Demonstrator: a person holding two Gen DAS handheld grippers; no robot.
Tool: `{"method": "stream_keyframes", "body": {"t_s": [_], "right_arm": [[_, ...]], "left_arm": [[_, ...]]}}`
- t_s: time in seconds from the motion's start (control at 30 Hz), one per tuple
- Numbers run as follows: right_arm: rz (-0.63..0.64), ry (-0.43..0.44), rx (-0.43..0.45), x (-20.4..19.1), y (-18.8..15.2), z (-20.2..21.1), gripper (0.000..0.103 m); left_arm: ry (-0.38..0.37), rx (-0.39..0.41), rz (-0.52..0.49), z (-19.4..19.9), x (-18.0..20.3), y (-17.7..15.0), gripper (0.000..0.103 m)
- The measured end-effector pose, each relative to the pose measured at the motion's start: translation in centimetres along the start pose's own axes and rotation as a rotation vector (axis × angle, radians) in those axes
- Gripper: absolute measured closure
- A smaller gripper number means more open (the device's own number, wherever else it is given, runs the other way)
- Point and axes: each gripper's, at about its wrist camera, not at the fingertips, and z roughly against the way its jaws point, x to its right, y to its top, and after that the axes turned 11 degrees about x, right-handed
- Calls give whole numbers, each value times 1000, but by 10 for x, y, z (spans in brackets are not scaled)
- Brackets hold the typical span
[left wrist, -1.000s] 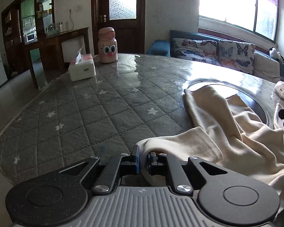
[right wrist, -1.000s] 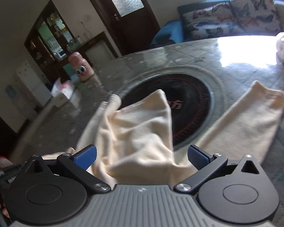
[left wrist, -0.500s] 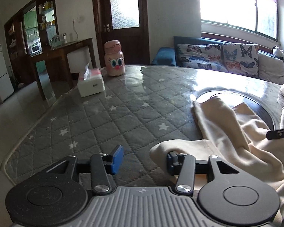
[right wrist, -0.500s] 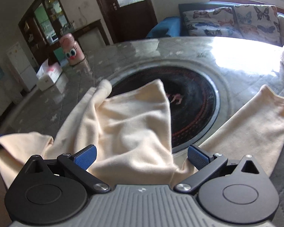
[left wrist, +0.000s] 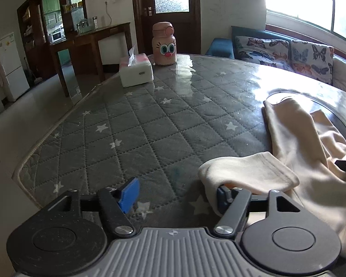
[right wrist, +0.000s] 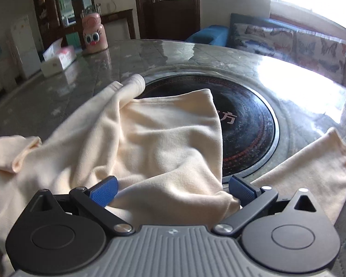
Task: Fold clothes
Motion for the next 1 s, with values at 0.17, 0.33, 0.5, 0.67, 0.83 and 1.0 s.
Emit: {"method": "stream_keyframes", "body": {"t_s": [0.17,0.33,0.5,0.67,0.83,1.0], "right_arm": [[14,-16,7,-3,-2,-1,0],[22,-10,26,-2,-5,1,0],[24,6,43,0,-6,4,0],[28,15,39,3,-5,4,0],[30,13,38,1,-5,3,0],[28,9,40,0,-5,2,0]], "left_arm": [[-5,-11,-6,3,-7,-2,16],[21,-35,-15,2,-13,-3,8],[48,-56,23,3,-24,-5,6],[93,-101,71,-2,-37,-10,4],[129,-113,154,-3,-54,-12,4],[171,-129,202,-4,-67,-16,3]]}}
